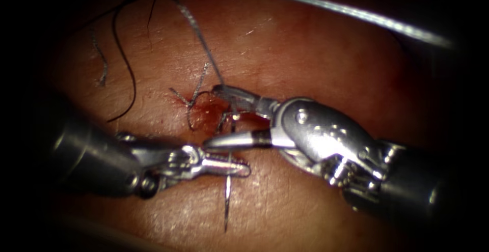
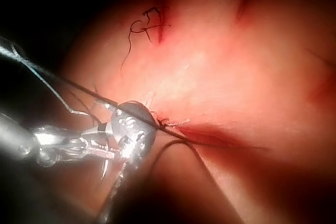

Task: Wound Closure

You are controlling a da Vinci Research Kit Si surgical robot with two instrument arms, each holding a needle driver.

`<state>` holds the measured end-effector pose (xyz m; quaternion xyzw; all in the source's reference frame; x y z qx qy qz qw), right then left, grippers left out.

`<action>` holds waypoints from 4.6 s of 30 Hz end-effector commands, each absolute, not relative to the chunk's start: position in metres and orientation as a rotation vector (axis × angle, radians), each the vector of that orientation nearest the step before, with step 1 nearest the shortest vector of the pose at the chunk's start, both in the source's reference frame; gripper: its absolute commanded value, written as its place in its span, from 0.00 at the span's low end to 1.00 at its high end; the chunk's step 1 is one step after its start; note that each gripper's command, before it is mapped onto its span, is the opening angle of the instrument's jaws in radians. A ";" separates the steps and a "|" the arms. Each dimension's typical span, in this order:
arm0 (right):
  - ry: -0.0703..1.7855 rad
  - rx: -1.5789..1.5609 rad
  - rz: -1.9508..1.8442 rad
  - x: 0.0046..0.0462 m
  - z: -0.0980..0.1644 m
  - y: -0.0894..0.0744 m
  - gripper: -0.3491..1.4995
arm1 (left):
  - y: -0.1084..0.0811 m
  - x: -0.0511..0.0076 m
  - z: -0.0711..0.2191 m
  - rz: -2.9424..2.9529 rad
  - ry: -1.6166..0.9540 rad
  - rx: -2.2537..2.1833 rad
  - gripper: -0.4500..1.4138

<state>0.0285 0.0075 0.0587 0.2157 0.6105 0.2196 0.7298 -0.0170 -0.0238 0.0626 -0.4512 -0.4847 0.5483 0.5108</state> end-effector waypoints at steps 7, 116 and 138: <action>1.361 0.473 0.491 0.0291 0.059 0.007 0.55 | -0.024 -0.0172 0.063 1.320 -1.168 -1.083 0.00; 1.153 -0.850 -0.361 0.0258 0.068 0.009 0.00 | -0.026 -0.0193 0.074 1.875 -0.685 -1.343 0.42; 1.181 -0.828 -0.356 0.0266 0.067 0.007 0.00 | -0.027 -0.0175 0.085 1.994 -0.540 -0.952 0.37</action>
